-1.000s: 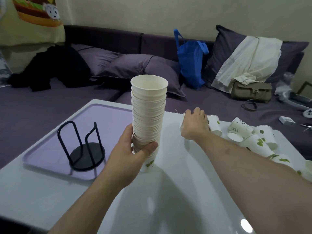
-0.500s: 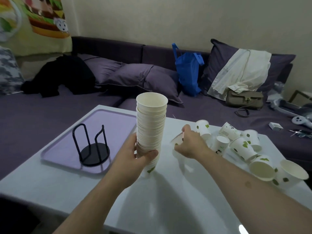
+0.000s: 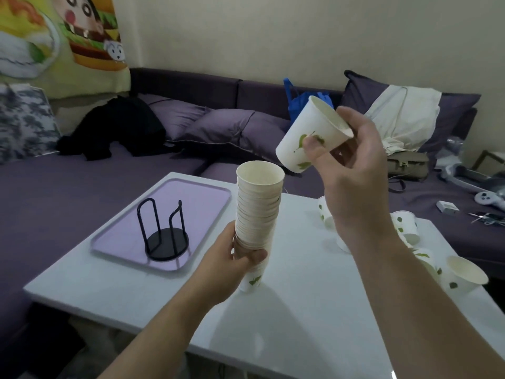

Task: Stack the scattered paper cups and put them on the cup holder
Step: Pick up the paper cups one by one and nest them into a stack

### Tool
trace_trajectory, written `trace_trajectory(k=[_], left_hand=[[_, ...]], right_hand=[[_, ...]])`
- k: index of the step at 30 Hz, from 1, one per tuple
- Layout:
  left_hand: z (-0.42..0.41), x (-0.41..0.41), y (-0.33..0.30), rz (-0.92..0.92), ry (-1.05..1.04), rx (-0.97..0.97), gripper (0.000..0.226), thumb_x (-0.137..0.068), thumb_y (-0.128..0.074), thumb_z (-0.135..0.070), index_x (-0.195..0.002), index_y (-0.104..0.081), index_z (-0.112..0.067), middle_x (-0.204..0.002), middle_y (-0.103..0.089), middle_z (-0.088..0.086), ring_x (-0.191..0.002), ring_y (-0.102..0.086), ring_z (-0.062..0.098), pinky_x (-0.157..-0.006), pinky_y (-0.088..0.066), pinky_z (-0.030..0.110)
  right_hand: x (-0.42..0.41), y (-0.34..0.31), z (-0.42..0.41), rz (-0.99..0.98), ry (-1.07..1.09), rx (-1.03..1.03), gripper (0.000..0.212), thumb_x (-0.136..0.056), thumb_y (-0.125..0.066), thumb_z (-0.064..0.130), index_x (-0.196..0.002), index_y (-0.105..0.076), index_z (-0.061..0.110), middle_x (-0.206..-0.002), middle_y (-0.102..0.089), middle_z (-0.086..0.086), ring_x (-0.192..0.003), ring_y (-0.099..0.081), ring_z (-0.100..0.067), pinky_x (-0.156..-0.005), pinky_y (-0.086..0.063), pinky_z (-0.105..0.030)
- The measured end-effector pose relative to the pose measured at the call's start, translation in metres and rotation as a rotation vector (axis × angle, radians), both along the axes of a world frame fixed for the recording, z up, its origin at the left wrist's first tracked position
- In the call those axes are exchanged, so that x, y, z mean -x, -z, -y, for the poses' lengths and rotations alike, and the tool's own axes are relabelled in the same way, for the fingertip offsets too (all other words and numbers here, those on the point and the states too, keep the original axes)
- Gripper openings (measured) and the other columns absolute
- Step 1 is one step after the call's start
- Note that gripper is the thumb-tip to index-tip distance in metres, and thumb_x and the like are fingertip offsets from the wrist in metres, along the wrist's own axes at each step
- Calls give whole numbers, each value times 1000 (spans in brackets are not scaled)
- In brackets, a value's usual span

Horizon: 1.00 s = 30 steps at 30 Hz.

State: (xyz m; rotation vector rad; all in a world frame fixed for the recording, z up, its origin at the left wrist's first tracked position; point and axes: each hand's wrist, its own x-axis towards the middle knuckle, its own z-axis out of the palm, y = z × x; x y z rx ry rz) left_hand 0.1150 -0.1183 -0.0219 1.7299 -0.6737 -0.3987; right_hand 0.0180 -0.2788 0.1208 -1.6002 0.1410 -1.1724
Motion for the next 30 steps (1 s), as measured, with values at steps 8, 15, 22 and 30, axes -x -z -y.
trace_trajectory(k=[8, 15, 22, 30], left_hand=[[3, -4, 4, 3, 4, 5, 55, -92, -80, -22, -133, -57, -49, -123, -72, -22, -111, -69, 1, -106, -57, 43], [3, -5, 6, 0, 10, 4, 53, -91, -81, -26, -133, -58, -47, -124, -71, -20, -115, -69, 6, -106, -56, 45], [3, -2, 4, 14, -1, 2, 52, -92, -79, -20, -131, -59, -47, -120, -73, -22, -110, -69, -1, -104, -57, 40], [5, -2, 3, 26, -2, 7, 52, -91, -79, -22, -133, -58, -45, -122, -73, -19, -113, -69, 4, -104, -57, 45]], right_hand=[[-12, 8, -13, -45, -114, -4, 56, -93, -81, 17, -142, -54, 20, -126, -70, -2, -114, -72, -13, -97, -60, -35], [-15, 7, -17, 53, -170, -51, 57, -96, -77, 10, -146, -49, 11, -121, -72, -2, -113, -73, -13, -101, -60, -44], [-21, 24, -15, -219, -74, 191, 58, -86, -83, 27, -138, -57, 27, -124, -69, 9, -116, -67, -11, -103, -57, -38], [-19, 33, -13, -381, -147, 264, 67, -89, -70, 43, -152, -53, 29, -144, -61, 18, -131, -58, -2, -111, -51, -33]])
